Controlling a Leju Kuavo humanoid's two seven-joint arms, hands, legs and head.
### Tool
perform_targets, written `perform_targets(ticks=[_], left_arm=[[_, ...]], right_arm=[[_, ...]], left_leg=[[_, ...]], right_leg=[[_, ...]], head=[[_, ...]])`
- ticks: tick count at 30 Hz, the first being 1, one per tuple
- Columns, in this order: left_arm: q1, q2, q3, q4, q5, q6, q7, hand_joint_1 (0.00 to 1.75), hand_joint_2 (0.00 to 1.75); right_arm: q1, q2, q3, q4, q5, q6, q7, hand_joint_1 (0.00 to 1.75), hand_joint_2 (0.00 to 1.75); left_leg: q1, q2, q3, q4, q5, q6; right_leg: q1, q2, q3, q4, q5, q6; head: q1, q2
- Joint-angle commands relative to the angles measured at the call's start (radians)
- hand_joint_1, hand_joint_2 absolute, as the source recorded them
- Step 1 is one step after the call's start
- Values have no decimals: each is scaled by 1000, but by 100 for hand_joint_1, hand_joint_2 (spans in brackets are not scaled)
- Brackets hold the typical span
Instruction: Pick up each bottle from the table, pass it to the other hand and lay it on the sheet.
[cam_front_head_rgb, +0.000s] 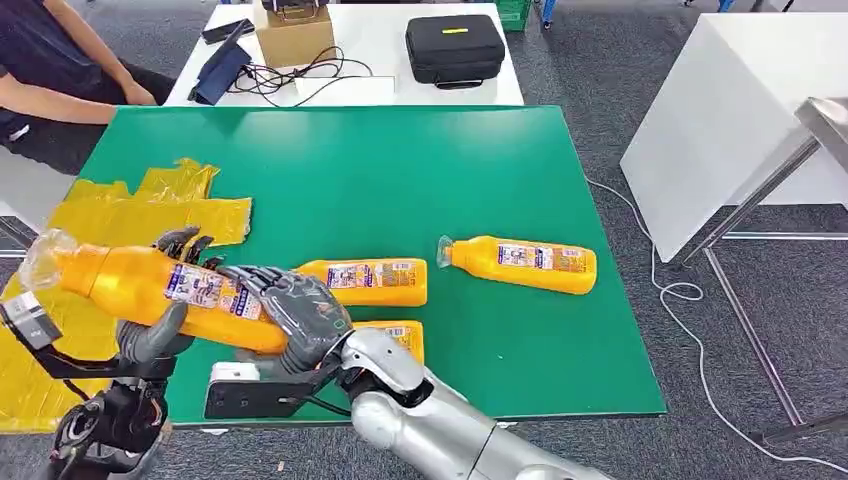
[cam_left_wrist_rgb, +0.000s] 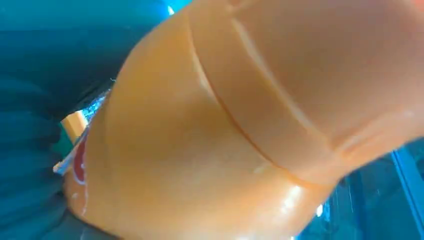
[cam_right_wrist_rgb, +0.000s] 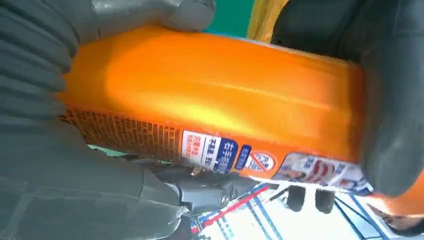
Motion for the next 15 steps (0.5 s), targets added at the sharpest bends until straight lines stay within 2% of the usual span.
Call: perform_targets(ticks=[1, 3, 4, 6, 11, 12, 13, 14, 15], left_arm=[[7, -226, 175, -14, -171, 47, 9, 175, 175], [67, -333, 199, -149, -266, 106, 40, 175, 175], [80, -362, 191, -193, -294, 127, 54, 175, 175], [88, -383, 145, -264, -334, 195, 64, 175, 175], [72, -331, 121, -259, -312, 244, 58, 175, 175], [92, -295, 111, -264, -306, 248, 51, 175, 175], [165, -224, 109, -281, -272, 253, 7, 175, 175], [222, -167, 113, -289, -246, 235, -14, 175, 175], [269, -100, 126, -270, -192, 191, -55, 175, 175]], right_arm=[[-34, -29, 156, 22, -87, -3, -8, 175, 175], [-37, -29, 180, -9, -98, 7, -8, 175, 175], [-30, -29, 174, -16, -93, 7, -13, 175, 175], [-8, -29, 138, -28, -50, 27, -43, 175, 175], [24, -29, 70, -74, 16, 87, -43, 175, 175], [31, -29, 59, -82, 24, 98, -49, 175, 175], [42, -29, 42, -89, 47, 110, -56, 175, 175], [51, -29, 28, -83, 65, 103, -58, 175, 175], [65, -29, -3, -65, 89, 78, -61, 175, 175]], left_leg=[[-1, -1, 4, -2, 0, 1], [-2, 1, 9, -2, -3, 2], [-1, 0, 2, 0, -1, 1], [0, -1, 2, 0, -2, 1], [-1, -5, 3, 0, -2, 1], [-1, -4, 2, -1, -1, 0], [-2, -5, 8, -1, -3, 1], [-1, -2, 4, -1, -2, 0], [-2, 3, 9, -3, -4, 0]], right_leg=[[-1, -2, 4, -1, -1, 1], [-2, -1, 9, -1, -3, 1], [-1, 0, 3, -1, 0, 1], [0, -2, 4, -1, -1, 1], [0, -6, 5, 0, -3, 1], [0, -5, 4, -1, -2, 1], [-1, -7, 9, 0, -5, 0], [0, -4, 5, -1, -2, 0], [-1, 1, 8, -1, -3, 0]], head=[[0, 0], [0, 0], [0, 0], [0, 0], [0, 0], [0, 0], [0, 0], [0, 0], [0, 0]])
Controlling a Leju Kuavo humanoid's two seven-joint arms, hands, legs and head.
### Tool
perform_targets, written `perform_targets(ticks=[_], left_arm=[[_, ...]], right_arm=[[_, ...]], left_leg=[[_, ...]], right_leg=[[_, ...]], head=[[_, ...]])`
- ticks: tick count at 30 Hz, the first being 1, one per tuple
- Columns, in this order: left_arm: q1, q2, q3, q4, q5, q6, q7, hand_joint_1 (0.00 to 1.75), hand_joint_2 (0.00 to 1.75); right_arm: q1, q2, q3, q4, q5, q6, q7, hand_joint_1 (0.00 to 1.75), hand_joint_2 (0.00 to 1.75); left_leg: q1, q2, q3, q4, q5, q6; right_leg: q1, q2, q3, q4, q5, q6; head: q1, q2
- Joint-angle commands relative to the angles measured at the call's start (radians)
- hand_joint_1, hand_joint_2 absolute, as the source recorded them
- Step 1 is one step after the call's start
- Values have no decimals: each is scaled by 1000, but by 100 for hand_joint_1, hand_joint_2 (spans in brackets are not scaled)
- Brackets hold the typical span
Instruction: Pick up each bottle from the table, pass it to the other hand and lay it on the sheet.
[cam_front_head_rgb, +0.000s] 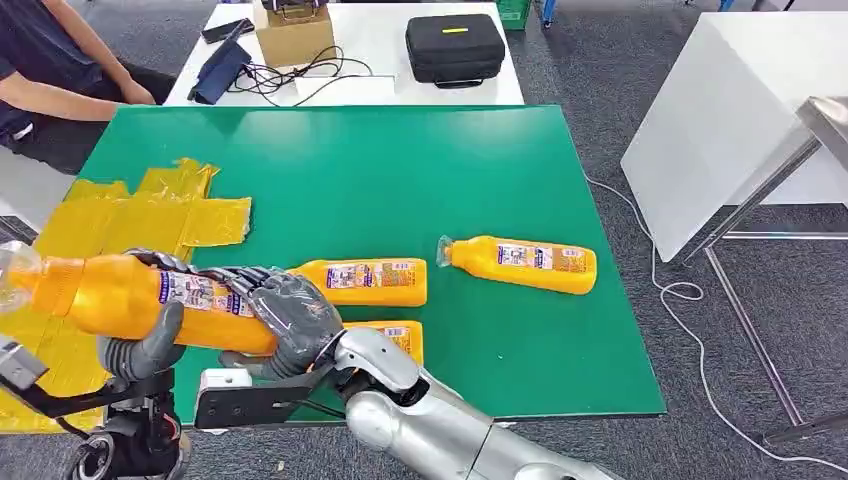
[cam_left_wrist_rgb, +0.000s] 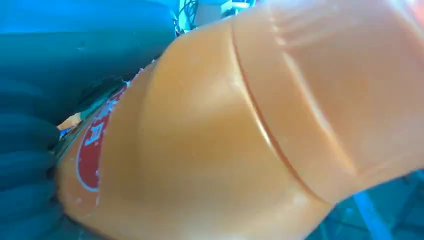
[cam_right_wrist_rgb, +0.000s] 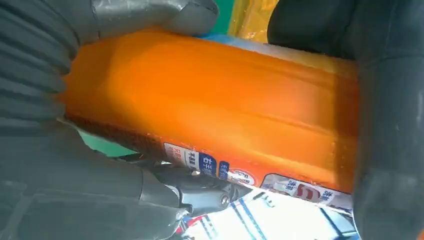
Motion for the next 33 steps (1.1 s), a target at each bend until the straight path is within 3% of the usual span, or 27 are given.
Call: perform_targets(ticks=[1, 2, 4, 5, 6, 9, 11, 13, 17, 20, 21, 24, 25, 26, 28, 30, 32, 33], left_arm=[[151, 184, 32, -29, 144, -51, -125, 175, 175], [156, 187, 40, -22, 150, -59, -134, 175, 175], [103, 259, 16, 53, 208, -133, -126, 175, 175], [54, 290, -3, 103, 244, -172, -117, 175, 175], [9, 317, -11, 156, 271, -195, -117, 175, 175], [13, 356, 5, 176, 315, -238, -126, 175, 175], [32, 358, 10, 161, 316, -241, -123, 175, 175], [36, 357, 9, 155, 316, -243, -123, 175, 175], [38, 354, 5, 150, 315, -242, -125, 175, 175], [53, 284, 7, 138, 269, -263, -126, 175, 175], [53, 273, 1, 141, 246, -267, -124, 175, 175], [71, 321, 35, 153, 259, -278, -134, 175, 175], [72, 337, 47, 160, 274, -290, -132, 175, 175], [66, 350, 62, 173, 278, -296, -131, 175, 175], [14, 364, 85, 220, 229, -287, -124, 175, 175], [-91, 376, 89, 275, 80, -176, -110, 175, 175], [-129, 384, 88, 291, 82, -176, -98, 175, 175], [-187, 387, 78, 319, -43, -82, -97, 175, 175]], right_arm=[[83, -30, -33, -17, 102, 41, -47, 175, 175], [84, -30, -39, -9, 106, 41, -56, 175, 175], [117, -37, -136, 9, 130, -22, -59, 175, 175], [134, -51, -192, -3, 87, -12, -76, 0, 175], [146, -77, -246, -31, 98, -33, -79, 0, 0], [244, -135, -372, -239, 80, -11, -105, 0, 0], [258, -145, -381, -283, 87, 14, -89, 0, 0], [262, -140, -382, -285, 92, 18, -86, 0, 0], [262, -128, -380, -270, 98, 19, -85, 0, 0], [290, -180, -438, -390, 87, -40, -111, 0, 0], [311, -215, -473, -464, 76, -37, -112, 0, 0], [367, -279, -559, -612, 33, -12, -116, 0, 0], [377, -290, -581, -634, 28, -8, -116, 0, 0], [390, -295, -603, -657, 26, -9, -118, 0, 0], [424, -292, -661, -729, 17, 5, -121, 0, 0], [451, -297, -712, -809, -6, 35, -119, 0, 0], [457, -300, -725, -830, -10, 52, -115, 0, 0], [454, -302, -734, -838, -8, 45, -115, 0, 0]], left_leg=[[-1, 5, 10, -4, -3, 0], [0, 5, 8, -4, -2, 0], [0, 3, 10, -3, -4, -3], [0, -2, 7, -3, -2, -3], [0, -6, 9, -4, -1, -3], [2, -12, 7, -1, -1, -2], [3, -5, 2, -3, 0, -2], [1, -5, 7, -4, 0, -2], [0, -3, 2, -2, 2, -2], [0, -4, 7, -2, 0, -2], [0, -3, 2, -2, 2, -2], [0, -5, 1, -2, 2, -2], [-1, -7, 7, -2, 0, 0], [0, -6, 3, -2, 2, -1], [-1, -5, 7, -2, 0, 0], [0, -7, 4, -1, 1, -2], [0, -11, 0, -1, 3, -2], [0, -9, 0, -1, 3, -2]], right_leg=[[0, 3, 8, -2, -2, -1], [0, 3, 7, -2, -1, -1], [1, 2, 7, -1, -3, -1], [1, -2, 5, 0, -3, -1], [1, -6, 7, 0, -4, -2], [2, -11, -1, 2, -7, -3], [3, -4, -5, -2, -4, -2], [1, -4, 7, -2, -5, -2], [1, -3, 2, 0, 1, -4], [0, -5, 6, 0, -2, -4], [0, -4, 2, -1, 1, -3], [0, -5, 1, -1, 0, -3], [-1, -9, 8, 0, -3, -2], [0, -6, 4, -1, -1, -3], [-1, -7, 8, 0, -3, -3], [0, -8, 5, 1, -2, -4], [0, -11, 2, 1, -1, -3], [0, -9, 1, 1, 0, -3]], head=[[0, 0], [0, 0], [0, 0], [0, 0], [0, 0], [0, 0], [1, 0], [0, 0], [0, 0], [1, 0], [0, 0], [0, 0], [0, 0], [1, 0], [0, 0], [0, 0], [0, 0], [0, 0]])
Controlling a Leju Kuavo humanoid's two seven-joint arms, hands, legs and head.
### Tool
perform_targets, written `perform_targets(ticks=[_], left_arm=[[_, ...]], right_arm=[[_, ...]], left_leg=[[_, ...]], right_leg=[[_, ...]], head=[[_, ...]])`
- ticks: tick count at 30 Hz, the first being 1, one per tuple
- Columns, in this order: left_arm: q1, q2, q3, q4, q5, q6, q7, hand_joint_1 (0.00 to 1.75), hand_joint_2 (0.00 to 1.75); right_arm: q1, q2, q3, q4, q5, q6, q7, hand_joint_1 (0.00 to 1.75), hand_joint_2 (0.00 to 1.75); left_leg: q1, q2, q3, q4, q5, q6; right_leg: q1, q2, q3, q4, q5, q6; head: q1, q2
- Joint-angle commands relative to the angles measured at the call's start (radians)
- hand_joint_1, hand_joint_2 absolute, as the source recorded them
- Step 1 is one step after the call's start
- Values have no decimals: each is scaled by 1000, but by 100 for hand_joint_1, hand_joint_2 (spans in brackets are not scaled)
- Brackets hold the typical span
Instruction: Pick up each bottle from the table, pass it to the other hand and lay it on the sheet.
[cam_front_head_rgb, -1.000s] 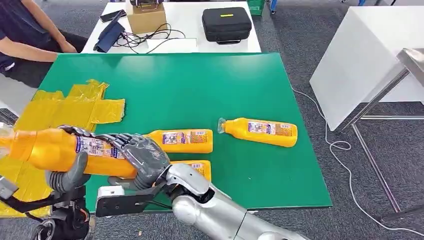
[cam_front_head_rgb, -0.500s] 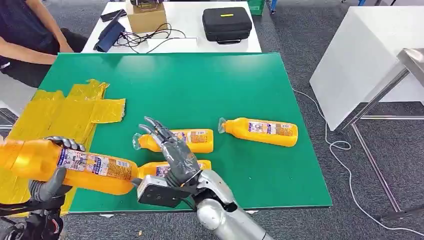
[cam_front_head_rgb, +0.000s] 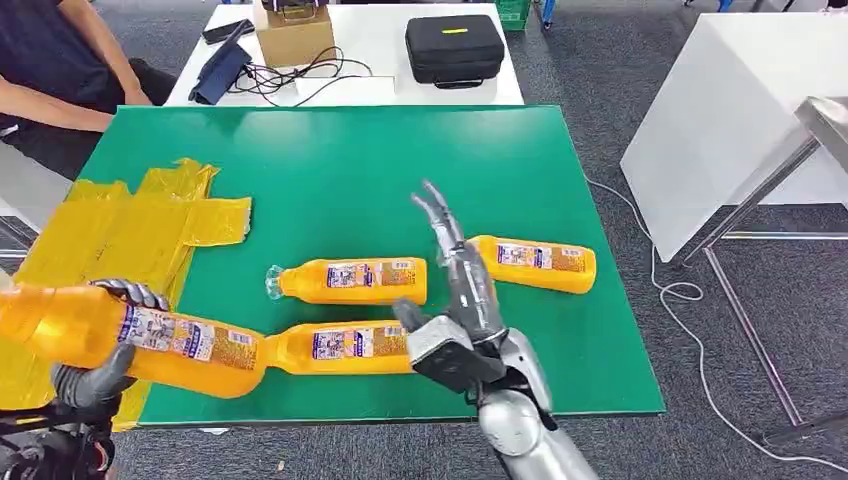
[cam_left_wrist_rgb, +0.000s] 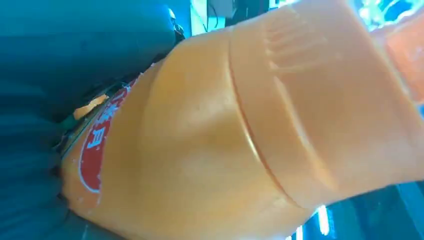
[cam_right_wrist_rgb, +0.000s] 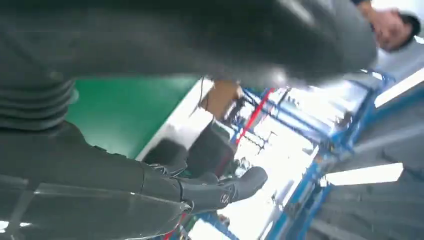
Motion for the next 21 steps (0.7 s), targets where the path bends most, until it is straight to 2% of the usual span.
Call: perform_targets(ticks=[1, 2, 3, 4, 5, 6, 8, 12, 13, 16, 18, 21], left_arm=[[-331, 35, -6, 244, -349, 246, 53, 175, 175], [-404, 17, -28, 296, -429, 300, 65, 175, 175], [-457, -13, -51, 349, -602, 415, 65, 175, 175], [-495, -34, -73, 392, -719, 490, 79, 175, 175], [-561, -18, -105, 472, -877, 600, 100, 175, 175], [-628, 11, -123, 570, -921, 636, 108, 175, 175], [-681, 27, -110, 679, -886, 625, 97, 175, 175], [-663, 11, -104, 699, -935, 683, 77, 175, 175], [-645, -6, -94, 687, -1022, 734, 115, 175, 175], [-584, -93, -38, 665, -1303, 779, 227, 175, 175], [-582, -107, -38, 694, -1364, 794, 238, 175, 175], [-588, -145, -23, 811, -1526, 827, 270, 175, 175]], right_arm=[[46, -101, -172, -243, -36, 46, 9, 0, 0], [40, -123, -181, -252, -40, 44, 11, 0, 0], [50, -155, -191, -262, -68, 57, 12, 0, 0], [66, -194, -198, -262, -93, 59, -12, 0, 0], [79, -246, -199, -251, -122, 49, -38, 0, 0], [104, -299, -209, -235, -160, 36, -87, 0, 0], [154, -366, -231, -223, -211, 24, -147, 0, 0], [177, -374, -239, -232, -226, 23, -168, 0, 0], [181, -377, -235, -240, -220, 30, -161, 0, 0], [204, -353, -234, -265, -179, 46, -133, 0, 0], [204, -350, -226, -265, -164, 47, -123, 0, 0], [222, -396, -222, -241, -163, 40, -115, 0, 0]], left_leg=[[-1, -10, 2, -1, 2, 2], [-1, -10, 4, -1, 1, 2], [1, -10, -1, -1, 3, 2], [-1, -14, 1, -1, 4, 3], [0, -13, 1, -2, 5, 1], [-1, -16, 1, -3, 7, 2], [0, -18, 1, -4, 9, 2], [-2, -14, 4, -4, 8, 6], [-2, -7, 0, -2, 7, 5], [-5, -5, 1, -2, 7, 5], [-5, -5, 2, -3, 7, 5], [-5, -6, 3, -3, 6, 5]], right_leg=[[0, -11, 6, 1, -3, 0], [0, -11, 7, 2, -4, 0], [1, -9, 3, 1, -1, 0], [0, -14, 5, 1, -2, 1], [0, -12, 4, 0, -1, 0], [0, -16, 7, -1, -1, 1], [0, -18, 7, -3, 1, 1], [-1, -15, 10, -2, 2, 3], [-2, -7, 4, 0, 6, 5], [-3, -7, 4, -1, 6, 5], [-3, -7, 3, -1, 5, 4], [-3, -9, 5, -1, 4, 5]], head=[[0, 0], [1, 0], [-1, 0], [-1, 0], [0, 0], [0, 0], [-1, 0], [0, 0], [-1, 0], [-1, 0], [-1, 0], [0, 0]])
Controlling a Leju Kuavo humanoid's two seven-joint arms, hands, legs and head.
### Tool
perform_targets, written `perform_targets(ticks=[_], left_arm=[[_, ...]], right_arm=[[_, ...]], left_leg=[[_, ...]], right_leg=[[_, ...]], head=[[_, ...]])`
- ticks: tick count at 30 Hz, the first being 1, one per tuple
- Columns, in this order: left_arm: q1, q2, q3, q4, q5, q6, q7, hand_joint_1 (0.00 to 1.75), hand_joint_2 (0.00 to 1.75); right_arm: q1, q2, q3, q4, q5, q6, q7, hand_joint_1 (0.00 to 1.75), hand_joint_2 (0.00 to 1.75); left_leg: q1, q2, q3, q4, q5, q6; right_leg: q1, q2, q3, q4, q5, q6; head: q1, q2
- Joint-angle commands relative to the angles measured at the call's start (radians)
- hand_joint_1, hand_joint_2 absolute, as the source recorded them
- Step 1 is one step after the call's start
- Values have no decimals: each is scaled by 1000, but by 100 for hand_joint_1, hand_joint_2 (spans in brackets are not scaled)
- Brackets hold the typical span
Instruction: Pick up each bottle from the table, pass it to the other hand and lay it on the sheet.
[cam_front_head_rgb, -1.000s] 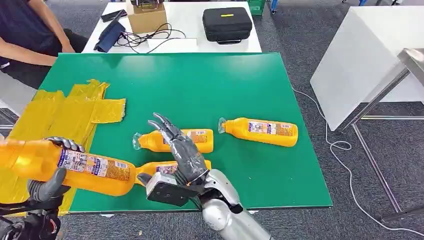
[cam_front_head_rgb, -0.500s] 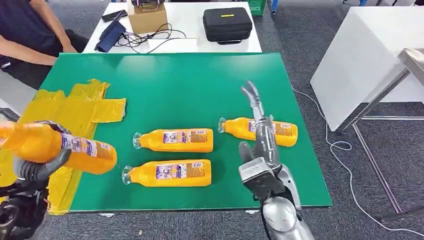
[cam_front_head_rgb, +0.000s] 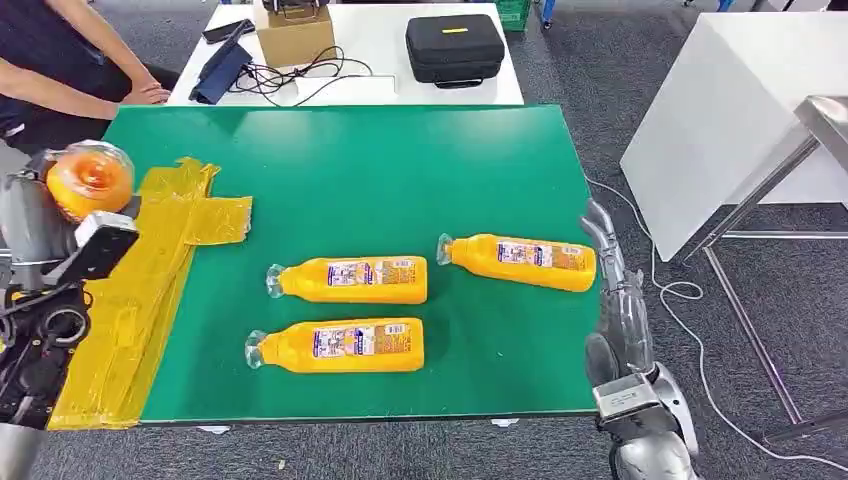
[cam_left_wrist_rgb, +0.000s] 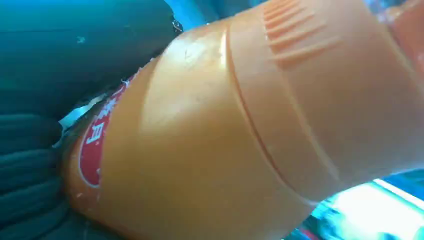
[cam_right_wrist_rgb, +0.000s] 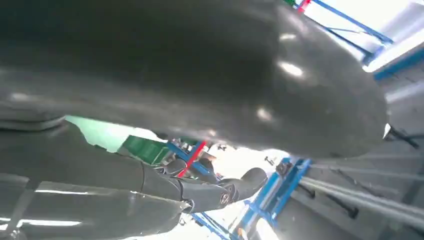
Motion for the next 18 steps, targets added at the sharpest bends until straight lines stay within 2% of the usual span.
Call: perform_targets(ticks=[1, 4, 7, 8, 9, 11, 12, 14, 18], left_arm=[[-31, -166, 27, 303, -317, 73, 76, 175, 175], [-21, -196, 67, 406, -461, 78, 93, 175, 175], [-3, -217, 104, 489, -601, 78, 95, 175, 175], [30, -180, 5, 444, -556, 75, 173, 175, 175], [3, -191, 26, 516, -569, 78, 129, 175, 175], [3, -191, 26, 516, -569, 78, 129, 175, 175], [3, -191, 26, 516, -569, 78, 129, 175, 175], [3, -191, 26, 516, -569, 78, 129, 175, 175], [3, -191, 26, 516, -569, 78, 129, 175, 175]], right_arm=[[51, -90, -11, 15, -1, 6, 13, 0, 0], [89, -91, -34, 16, -14, 11, -17, 0, 0], [98, -63, -38, 5, 11, 19, -12, 0, 0], [90, -54, -33, 19, 22, 17, -17, 0, 0], [101, -49, -38, -6, 31, 21, 4, 0, 0], [101, -49, -38, -6, 31, 21, 4, 0, 0], [101, -49, -38, -6, 31, 21, 4, 0, 0], [101, -49, -38, -6, 31, 21, 4, 0, 0], [101, -49, -38, -6, 31, 21, 4, 0, 0]], left_leg=[[-2, -4, 6, -3, 0, 1], [-3, -4, 10, -5, -1, 2], [-1, -1, 4, -2, -1, 1], [-2, -1, 6, -3, -1, 1], [-2, 0, 8, -3, -2, 1], [-2, -1, 3, -2, -1, 1], [-2, 0, 6, -2, -2, 1], [-1, 0, 2, -1, -1, 0], [-1, 0, 4, -1, -2, 1]], right_leg=[[-1, -5, 7, -1, -2, 0], [-2, -6, 11, -3, -3, 1], [-1, -2, 4, -1, -2, 1], [-1, -2, 6, -1, -2, 1], [-2, -2, 8, -2, -3, 1], [-2, -2, 3, 0, -2, 0], [-1, -2, 6, 0, -3, 0], [0, -2, 2, 0, -2, 0], [-1, -2, 4, 0, -3, 0]], head=[[0, 0], [0, 0], [0, 0], [0, 0], [0, 0], [0, 0], [-1, 0], [0, 0], [0, 0]])
